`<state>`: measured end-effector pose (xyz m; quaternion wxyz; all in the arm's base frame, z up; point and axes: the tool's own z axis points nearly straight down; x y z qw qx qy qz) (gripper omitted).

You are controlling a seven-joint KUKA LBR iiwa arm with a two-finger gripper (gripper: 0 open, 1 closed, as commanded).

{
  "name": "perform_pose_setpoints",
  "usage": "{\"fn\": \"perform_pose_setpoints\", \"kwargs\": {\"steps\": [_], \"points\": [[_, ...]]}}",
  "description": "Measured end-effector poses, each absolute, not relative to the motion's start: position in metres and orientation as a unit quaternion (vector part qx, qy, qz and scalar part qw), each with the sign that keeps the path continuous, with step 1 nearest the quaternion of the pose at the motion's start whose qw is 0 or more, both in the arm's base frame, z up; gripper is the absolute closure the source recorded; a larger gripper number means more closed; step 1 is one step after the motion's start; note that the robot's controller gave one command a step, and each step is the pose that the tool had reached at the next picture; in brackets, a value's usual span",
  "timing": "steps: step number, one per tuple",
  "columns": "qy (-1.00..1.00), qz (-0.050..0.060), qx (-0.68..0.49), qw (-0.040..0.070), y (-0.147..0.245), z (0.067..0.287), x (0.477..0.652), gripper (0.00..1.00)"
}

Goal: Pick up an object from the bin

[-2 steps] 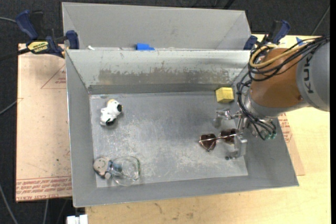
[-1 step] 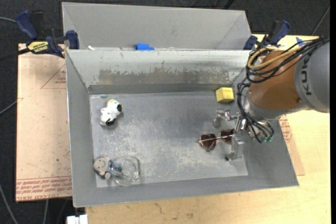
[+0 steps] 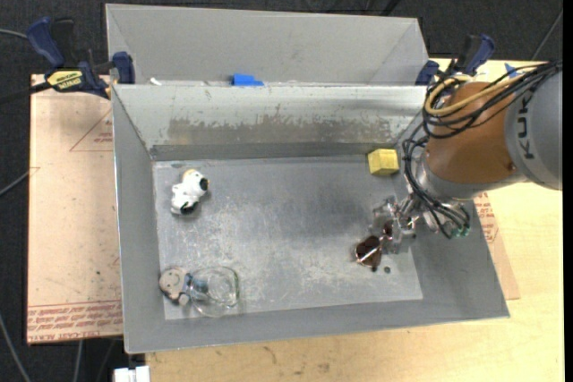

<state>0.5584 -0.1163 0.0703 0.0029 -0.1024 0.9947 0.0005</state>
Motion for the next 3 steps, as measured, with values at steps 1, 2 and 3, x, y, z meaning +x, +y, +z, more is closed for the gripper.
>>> {"fn": "perform_pose_setpoints", "kwargs": {"steps": [1,2,3], "points": [[0.995,0.001,-0.102,0.003,-0.116,0.07,0.558,1.0],[0.995,0.001,-0.103,0.001,-0.116,0.074,0.557,1.0],[0.995,0.002,-0.103,-0.002,-0.115,0.09,0.556,1.0]]}}
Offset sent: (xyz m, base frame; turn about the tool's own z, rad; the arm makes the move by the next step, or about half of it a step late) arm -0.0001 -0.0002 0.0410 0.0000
